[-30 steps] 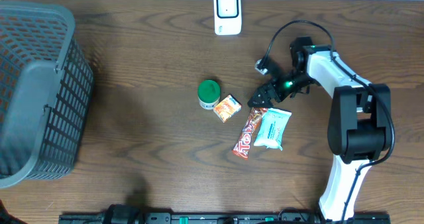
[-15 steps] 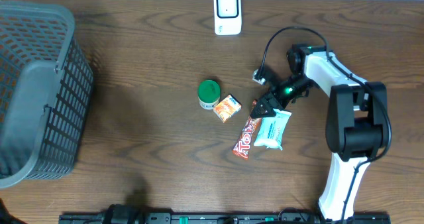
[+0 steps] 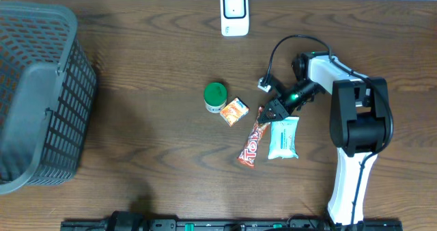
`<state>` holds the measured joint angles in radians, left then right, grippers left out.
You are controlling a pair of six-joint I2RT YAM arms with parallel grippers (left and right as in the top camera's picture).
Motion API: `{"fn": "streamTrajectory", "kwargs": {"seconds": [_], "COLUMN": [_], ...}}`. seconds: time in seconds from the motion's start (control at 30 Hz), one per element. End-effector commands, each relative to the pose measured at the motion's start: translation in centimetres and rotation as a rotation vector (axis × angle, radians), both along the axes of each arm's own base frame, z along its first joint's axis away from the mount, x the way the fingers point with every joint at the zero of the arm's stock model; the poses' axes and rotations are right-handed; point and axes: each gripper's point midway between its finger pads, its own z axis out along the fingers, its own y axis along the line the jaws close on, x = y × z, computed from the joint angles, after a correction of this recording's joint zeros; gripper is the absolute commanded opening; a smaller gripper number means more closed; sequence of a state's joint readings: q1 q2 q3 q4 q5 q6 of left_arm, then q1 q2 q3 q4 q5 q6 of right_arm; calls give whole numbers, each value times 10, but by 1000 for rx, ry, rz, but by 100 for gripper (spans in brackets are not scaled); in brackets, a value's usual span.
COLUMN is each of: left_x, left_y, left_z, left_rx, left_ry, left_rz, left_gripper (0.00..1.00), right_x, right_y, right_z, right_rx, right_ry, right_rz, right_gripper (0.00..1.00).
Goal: Scan the item barcode
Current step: 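Lower the right gripper onto the chocolate bar and grasp it, then lift the chocolate bar with the right gripper toward the white scanner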
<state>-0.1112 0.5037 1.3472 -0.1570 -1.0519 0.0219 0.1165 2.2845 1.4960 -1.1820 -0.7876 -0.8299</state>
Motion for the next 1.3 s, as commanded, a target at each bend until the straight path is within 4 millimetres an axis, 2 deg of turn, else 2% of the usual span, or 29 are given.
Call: {"fn": "streamTrajectory", "kwargs": {"seconds": [0.0, 0.03, 0.1, 0.2, 0.33, 0.5, 0.6, 0.7, 0.8, 0.87, 1.1, 1.27], "left_x": [-1, -1, -1, 0, 3, 6, 6, 6, 6, 6, 6, 6], "left_y": [0, 0, 0, 0, -1, -1, -1, -1, -1, -1, -1, -1], "left_z": [0, -1, -1, -2, -4, -6, -6, -6, -6, -6, -6, -6], "left_rx": [-2, -1, -2, -1, -8, -10, -11, -12, -16, -17, -17, -17], "left_ry": [-10, -9, -9, -5, -8, -7, -10, -10, -19, -21, -21, -21], "left_rz": [0, 0, 0, 0, -4, -6, -7, -7, -9, -10, -10, -10], "left_gripper": [78, 78, 78, 78, 78, 78, 78, 78, 78, 78, 78, 78], "right_x": [-9, -7, -3, 8, 30, 45, 57, 79, 89, 90, 95, 102], "right_y": [-9, -9, -8, -3, 1, 0, -16, -55, -82, -87, -86, -102], "right_z": [-19, -17, -10, 11, 57, 110, 118, 113, 121, 132, 184, 230], "right_rx": [-76, -76, -72, -51, -40, -60, -215, -549, -754, -817, -958, -1156], "right_ry": [12, 9, 10, 11, -9, -44, -57, -91, -158, -197, -390, -617], "right_rz": [55, 55, 52, 44, 39, 35, -26, -195, -299, -339, -510, -661], "right_gripper": [7, 1, 1, 1, 1, 1, 1, 1, 1, 1, 2, 2]}}
